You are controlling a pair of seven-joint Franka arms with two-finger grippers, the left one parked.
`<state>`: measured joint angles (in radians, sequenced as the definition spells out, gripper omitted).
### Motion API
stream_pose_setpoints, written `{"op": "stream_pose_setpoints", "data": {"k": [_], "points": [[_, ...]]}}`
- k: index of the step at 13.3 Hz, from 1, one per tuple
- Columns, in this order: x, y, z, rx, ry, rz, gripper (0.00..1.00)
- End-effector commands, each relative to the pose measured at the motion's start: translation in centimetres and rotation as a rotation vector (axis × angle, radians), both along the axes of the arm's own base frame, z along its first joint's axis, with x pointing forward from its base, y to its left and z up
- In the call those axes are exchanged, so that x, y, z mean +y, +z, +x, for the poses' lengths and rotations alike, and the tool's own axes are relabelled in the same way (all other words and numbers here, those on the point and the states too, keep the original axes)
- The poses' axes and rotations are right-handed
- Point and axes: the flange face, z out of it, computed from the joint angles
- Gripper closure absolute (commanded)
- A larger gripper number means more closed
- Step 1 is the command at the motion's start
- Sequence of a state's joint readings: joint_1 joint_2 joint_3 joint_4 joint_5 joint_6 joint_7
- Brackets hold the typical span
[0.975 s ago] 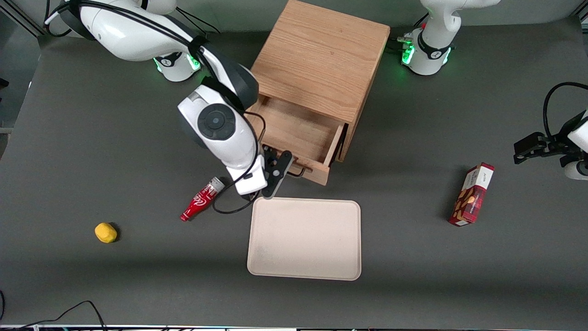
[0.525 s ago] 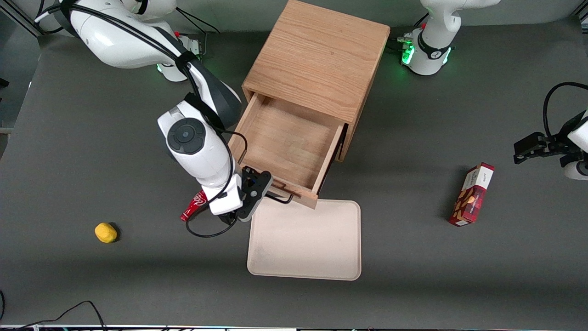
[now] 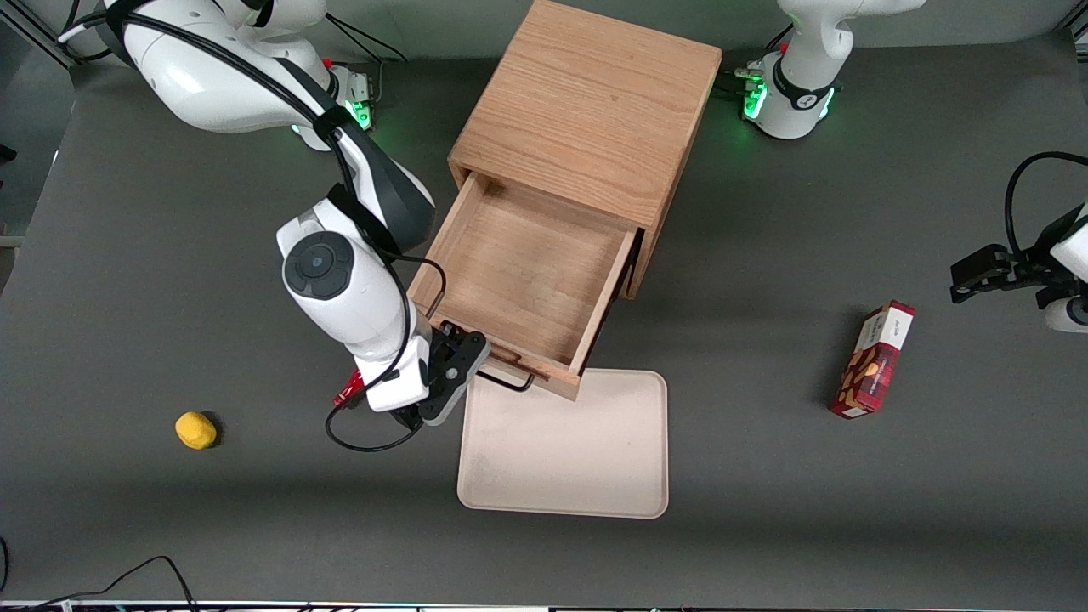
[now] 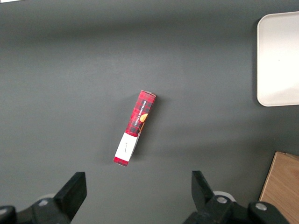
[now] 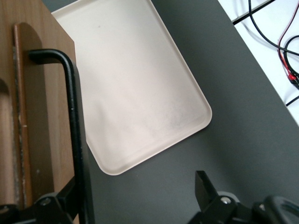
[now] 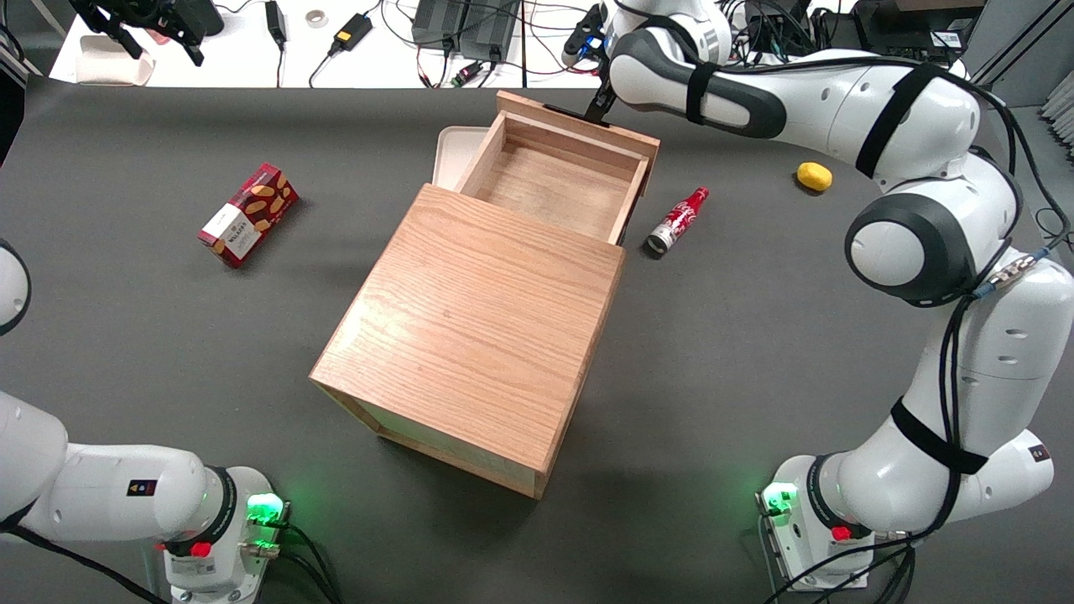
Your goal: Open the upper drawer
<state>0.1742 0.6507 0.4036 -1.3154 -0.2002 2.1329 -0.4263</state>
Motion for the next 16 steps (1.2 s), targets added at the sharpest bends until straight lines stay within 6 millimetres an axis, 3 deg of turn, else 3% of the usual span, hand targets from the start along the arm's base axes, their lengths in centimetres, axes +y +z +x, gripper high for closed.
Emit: {"op": "stream_pose_setpoints", "data": {"k": [1,4,9,12,15,16], "points": [[-1.3,0.9,1.9,-0.002,-0.079,0.103,0.0],[-3.1,3.1,2.7,0.047,-0.163,0.233,0.0],[-3.6,5.6,2.3,0.062,-0.184,0.279,0.0],[-7.3,12.8,0.5,0.064,-0.259,0.262,0.0],[-15.2,17.4,-2.4,0.052,-0.402,0.061,0.0],[-17.6,18.0,-4.1,0.084,-0.568,0.044,0.0]]}}
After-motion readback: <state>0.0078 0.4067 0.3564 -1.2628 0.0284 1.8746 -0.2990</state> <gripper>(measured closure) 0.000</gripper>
